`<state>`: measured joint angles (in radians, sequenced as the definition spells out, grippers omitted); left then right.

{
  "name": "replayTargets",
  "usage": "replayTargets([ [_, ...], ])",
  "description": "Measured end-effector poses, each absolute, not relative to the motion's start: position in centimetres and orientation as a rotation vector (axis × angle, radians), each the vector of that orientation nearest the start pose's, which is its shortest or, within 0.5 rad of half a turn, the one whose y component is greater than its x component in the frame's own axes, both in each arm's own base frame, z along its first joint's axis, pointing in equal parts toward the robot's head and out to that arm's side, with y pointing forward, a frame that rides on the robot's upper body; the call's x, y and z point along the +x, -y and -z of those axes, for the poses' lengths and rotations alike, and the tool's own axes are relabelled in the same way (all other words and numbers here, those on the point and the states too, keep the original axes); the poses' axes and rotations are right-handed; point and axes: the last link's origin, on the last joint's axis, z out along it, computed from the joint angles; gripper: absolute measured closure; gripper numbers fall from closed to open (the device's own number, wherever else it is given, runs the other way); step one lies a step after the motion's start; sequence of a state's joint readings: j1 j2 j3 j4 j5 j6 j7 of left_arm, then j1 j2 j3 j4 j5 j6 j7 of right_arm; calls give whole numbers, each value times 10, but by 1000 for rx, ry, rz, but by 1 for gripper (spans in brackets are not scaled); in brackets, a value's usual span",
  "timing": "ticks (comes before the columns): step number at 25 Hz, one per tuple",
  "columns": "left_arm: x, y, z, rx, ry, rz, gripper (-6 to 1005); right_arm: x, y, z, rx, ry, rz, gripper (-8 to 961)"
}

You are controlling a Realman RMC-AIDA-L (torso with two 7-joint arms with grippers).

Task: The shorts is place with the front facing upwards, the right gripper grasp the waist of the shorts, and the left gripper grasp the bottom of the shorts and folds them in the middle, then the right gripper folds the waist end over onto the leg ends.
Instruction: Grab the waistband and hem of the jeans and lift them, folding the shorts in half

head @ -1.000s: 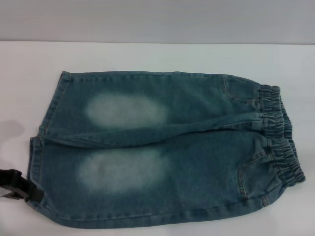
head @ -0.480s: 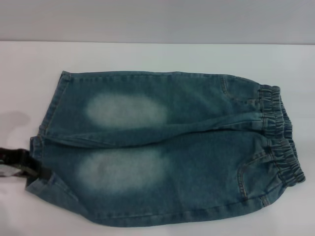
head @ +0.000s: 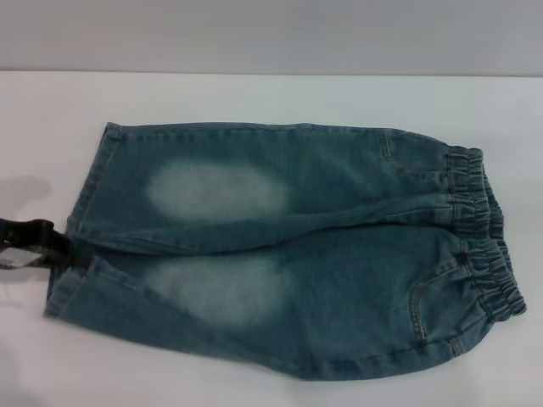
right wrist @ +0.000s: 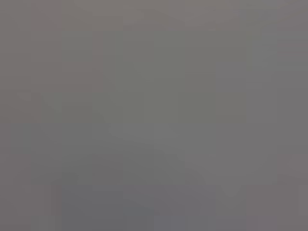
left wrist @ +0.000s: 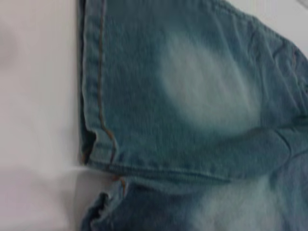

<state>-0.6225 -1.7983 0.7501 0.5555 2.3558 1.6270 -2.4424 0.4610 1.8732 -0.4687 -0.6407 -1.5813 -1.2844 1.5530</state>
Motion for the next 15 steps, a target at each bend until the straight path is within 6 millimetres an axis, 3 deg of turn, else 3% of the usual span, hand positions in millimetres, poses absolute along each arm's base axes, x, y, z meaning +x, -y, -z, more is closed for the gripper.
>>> replayTargets([
  [1, -319, -339, -79, -2267, 1988, 101, 951, 325, -374, -171, -1880, -812, -946, 225],
  [5, -316, -344, -78, -2269, 1946, 153, 950, 304, -375, -162, -2148, -873, -823, 225],
  [9, -314, -347, -76, -2275, 1922, 173, 949, 286, -372, -152, -2416, -932, -587, 225],
  [15, -310, -352, -76, -2288, 1892, 175, 948, 274, -370, -133, -2636, -971, -309, 225],
])
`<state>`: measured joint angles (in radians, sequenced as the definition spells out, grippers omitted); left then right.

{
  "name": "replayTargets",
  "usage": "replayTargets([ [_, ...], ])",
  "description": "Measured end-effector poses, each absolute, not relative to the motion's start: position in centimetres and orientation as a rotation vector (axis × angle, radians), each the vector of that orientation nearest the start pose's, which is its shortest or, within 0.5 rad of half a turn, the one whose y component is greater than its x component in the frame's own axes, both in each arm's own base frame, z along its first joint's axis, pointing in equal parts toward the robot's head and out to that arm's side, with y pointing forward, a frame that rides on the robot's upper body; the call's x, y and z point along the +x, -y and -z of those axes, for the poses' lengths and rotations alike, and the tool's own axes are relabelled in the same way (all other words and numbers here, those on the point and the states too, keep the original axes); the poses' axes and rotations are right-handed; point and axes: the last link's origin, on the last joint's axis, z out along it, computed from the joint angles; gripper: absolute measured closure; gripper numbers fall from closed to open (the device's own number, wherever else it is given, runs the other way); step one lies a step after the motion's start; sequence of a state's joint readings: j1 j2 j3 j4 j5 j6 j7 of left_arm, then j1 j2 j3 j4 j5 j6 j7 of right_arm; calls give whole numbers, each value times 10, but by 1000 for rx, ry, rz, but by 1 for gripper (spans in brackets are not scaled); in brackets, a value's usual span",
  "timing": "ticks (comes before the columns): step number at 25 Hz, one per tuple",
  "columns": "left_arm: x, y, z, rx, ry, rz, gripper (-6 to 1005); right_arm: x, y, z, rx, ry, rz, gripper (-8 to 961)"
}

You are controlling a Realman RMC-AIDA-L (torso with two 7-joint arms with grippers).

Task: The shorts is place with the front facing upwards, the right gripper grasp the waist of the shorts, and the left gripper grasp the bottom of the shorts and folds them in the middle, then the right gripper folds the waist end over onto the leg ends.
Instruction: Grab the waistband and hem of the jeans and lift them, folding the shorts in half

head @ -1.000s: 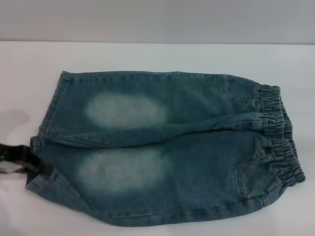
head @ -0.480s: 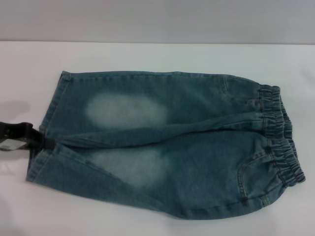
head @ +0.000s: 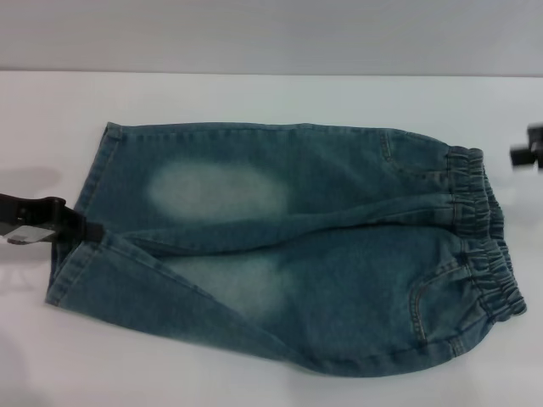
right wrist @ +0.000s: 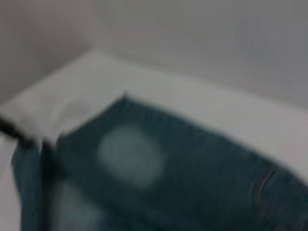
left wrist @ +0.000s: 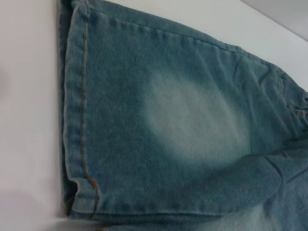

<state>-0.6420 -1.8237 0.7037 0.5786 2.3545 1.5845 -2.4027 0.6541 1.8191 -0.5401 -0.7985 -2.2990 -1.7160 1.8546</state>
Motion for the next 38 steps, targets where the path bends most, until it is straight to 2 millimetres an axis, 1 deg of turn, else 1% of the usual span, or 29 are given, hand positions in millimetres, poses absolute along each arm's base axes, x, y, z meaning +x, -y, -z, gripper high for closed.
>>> replayTargets([
  [4, -309, -354, -77, -2288, 1881, 176, 947, 273, -364, -121, -2727, -998, -183, 226],
  [7, -310, -355, -77, -2286, 1873, 177, 946, 276, -358, -116, -2759, -1057, -117, 226],
  [16, -309, -357, -77, -2286, 1857, 178, 944, 293, -345, -101, -2779, -1189, 37, 225],
  [24, -304, -362, -77, -2301, 1837, 180, 943, 304, -338, -88, -2771, -1256, 212, 225],
  [32, -301, -363, -76, -2310, 1833, 182, 941, 312, -334, -79, -2756, -1285, 290, 226],
  [38, -300, -363, -73, -2314, 1840, 185, 940, 312, -333, -73, -2763, -1284, 300, 229],
])
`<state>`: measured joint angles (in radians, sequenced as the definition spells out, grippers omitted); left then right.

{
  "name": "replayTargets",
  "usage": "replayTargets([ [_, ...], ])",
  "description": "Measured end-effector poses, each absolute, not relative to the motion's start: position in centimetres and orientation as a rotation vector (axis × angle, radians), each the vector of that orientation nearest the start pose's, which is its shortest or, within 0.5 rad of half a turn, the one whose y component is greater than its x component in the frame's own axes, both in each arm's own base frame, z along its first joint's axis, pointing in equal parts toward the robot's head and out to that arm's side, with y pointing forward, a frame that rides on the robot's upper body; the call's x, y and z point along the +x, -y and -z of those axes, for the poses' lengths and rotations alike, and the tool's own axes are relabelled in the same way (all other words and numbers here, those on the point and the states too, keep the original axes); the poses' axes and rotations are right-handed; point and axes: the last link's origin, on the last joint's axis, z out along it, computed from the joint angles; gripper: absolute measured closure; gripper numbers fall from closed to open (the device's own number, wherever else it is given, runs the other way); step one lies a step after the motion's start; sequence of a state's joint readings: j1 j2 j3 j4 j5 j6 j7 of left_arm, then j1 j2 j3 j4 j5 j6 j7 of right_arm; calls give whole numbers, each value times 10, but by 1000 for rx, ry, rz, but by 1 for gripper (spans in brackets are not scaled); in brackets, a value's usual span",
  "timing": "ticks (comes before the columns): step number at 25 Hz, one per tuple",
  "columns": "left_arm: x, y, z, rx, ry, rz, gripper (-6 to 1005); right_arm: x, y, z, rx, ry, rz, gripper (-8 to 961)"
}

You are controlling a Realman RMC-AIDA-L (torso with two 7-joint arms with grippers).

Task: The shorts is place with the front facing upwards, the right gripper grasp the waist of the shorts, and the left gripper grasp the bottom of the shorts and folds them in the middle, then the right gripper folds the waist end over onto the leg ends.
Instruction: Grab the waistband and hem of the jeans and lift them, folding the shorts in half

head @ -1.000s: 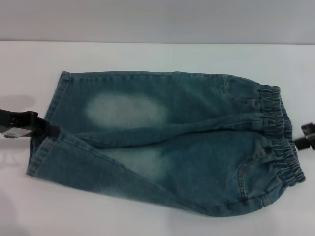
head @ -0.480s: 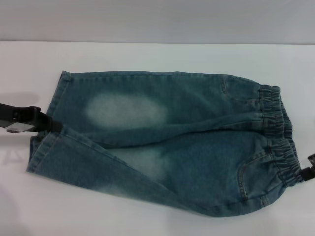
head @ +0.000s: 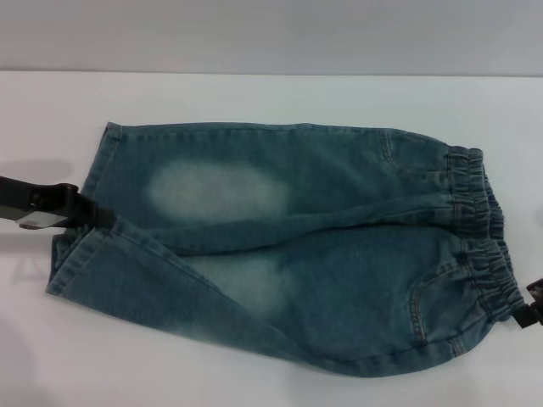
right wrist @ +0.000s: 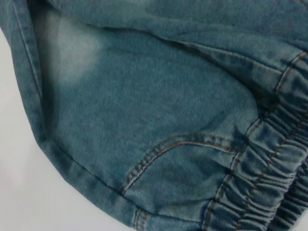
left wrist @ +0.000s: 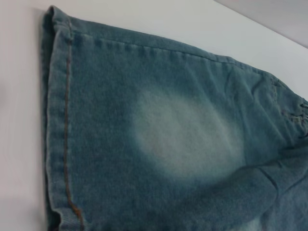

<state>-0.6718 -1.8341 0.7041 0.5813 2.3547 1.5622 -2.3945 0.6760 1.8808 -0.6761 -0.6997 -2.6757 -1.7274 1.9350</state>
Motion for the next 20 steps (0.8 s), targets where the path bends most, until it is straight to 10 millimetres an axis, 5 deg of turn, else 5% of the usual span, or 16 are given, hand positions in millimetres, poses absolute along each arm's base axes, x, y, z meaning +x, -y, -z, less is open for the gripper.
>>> replayTargets([
  [20, -298, -363, -68, -2321, 1839, 190, 936, 307, -334, -56, -2793, -1264, 286, 241],
])
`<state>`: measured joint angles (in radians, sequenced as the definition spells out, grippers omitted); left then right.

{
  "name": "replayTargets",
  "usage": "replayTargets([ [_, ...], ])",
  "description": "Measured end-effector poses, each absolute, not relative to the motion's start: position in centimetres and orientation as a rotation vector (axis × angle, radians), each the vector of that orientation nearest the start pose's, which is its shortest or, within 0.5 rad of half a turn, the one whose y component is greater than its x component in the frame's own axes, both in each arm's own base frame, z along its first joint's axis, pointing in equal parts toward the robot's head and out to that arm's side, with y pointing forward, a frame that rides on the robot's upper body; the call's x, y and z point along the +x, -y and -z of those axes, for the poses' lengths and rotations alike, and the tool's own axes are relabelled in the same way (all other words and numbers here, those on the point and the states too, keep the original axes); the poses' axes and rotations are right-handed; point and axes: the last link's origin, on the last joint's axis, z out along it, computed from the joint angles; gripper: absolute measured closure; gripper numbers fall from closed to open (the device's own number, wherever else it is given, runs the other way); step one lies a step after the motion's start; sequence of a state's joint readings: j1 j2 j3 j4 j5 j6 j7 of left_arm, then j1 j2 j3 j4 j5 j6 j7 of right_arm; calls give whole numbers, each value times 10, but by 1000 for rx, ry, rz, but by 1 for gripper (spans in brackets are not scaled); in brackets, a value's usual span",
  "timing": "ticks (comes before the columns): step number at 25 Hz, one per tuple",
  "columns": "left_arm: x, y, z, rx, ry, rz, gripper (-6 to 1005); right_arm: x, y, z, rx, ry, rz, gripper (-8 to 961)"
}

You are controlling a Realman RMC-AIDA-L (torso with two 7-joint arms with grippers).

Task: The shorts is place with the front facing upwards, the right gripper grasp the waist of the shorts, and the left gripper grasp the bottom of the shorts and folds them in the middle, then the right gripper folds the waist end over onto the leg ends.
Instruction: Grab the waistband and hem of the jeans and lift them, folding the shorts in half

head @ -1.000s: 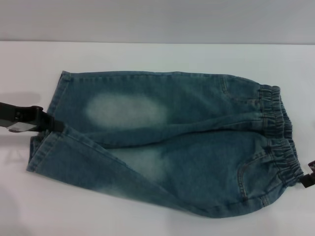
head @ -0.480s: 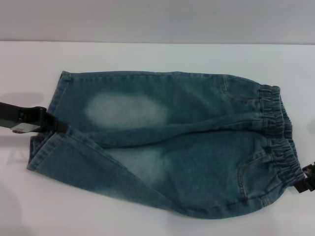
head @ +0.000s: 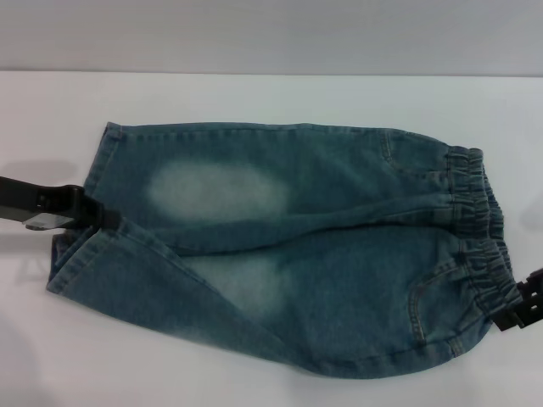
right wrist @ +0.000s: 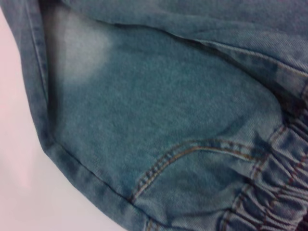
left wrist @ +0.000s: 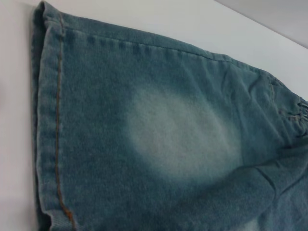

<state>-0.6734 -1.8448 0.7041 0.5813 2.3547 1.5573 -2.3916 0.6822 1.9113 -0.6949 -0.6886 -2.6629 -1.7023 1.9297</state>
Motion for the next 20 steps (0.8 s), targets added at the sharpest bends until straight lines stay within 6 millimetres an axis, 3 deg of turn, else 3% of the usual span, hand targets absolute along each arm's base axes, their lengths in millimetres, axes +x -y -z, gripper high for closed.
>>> replayTargets([
  [19, -300, -364, -65, -2309, 1833, 200, 932, 292, -339, -54, -2870, -1154, 275, 253],
  [20, -299, -364, -65, -2310, 1831, 200, 932, 292, -339, -54, -2870, -1151, 276, 298],
])
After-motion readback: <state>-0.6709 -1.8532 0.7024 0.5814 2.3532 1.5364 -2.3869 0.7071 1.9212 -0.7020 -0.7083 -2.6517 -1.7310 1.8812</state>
